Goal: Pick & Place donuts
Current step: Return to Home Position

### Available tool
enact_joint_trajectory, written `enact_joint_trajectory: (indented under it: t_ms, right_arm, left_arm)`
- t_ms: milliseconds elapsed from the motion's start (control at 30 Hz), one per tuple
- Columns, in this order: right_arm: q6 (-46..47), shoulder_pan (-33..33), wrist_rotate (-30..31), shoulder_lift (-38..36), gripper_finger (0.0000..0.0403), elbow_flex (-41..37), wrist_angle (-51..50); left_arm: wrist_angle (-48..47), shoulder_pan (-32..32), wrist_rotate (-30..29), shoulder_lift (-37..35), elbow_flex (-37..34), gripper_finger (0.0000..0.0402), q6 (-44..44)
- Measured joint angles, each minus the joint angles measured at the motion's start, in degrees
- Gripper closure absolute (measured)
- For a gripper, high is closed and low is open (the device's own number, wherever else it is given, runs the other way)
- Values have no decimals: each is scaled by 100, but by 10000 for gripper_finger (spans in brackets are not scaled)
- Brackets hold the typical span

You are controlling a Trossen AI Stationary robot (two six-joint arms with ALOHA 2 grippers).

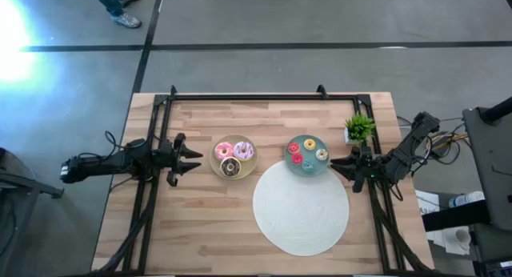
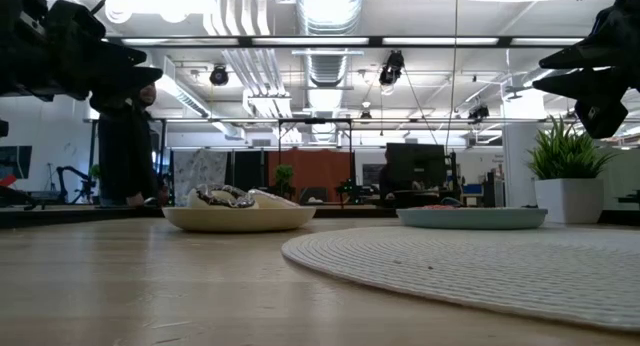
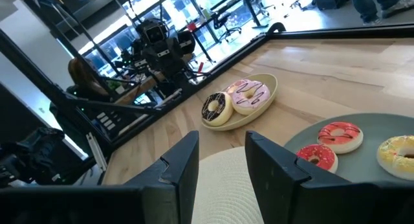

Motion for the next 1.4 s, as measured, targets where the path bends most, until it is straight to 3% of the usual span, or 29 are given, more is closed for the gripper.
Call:
enact_joint_trajectory:
  t_ms: [633, 800, 900, 1033, 1300, 1400]
  right_arm:
    - [1, 0, 0, 0, 284, 0, -1]
    - [376, -2, -10, 0, 284, 0, 7]
    - [134, -156, -262, -19, 284, -2, 49]
    - [-832, -790, -990, 28, 284, -37, 327]
    - [-3147, -2785, -4566, 17, 284, -238, 1892]
    - [-3481, -3381, -5082, -37, 284, -256, 1780]
  left_arm:
    - [23, -2, -31, 0, 2, 273, -5]
    - [25, -2, -28, 0, 4, 273, -4]
    - [26, -2, -28, 0, 4, 273, -4]
    - [29, -2, -26, 2, 4, 273, -4]
    - [29, 0, -26, 2, 4, 273, -3]
    - [29, -2, -24, 2, 4, 273, -2]
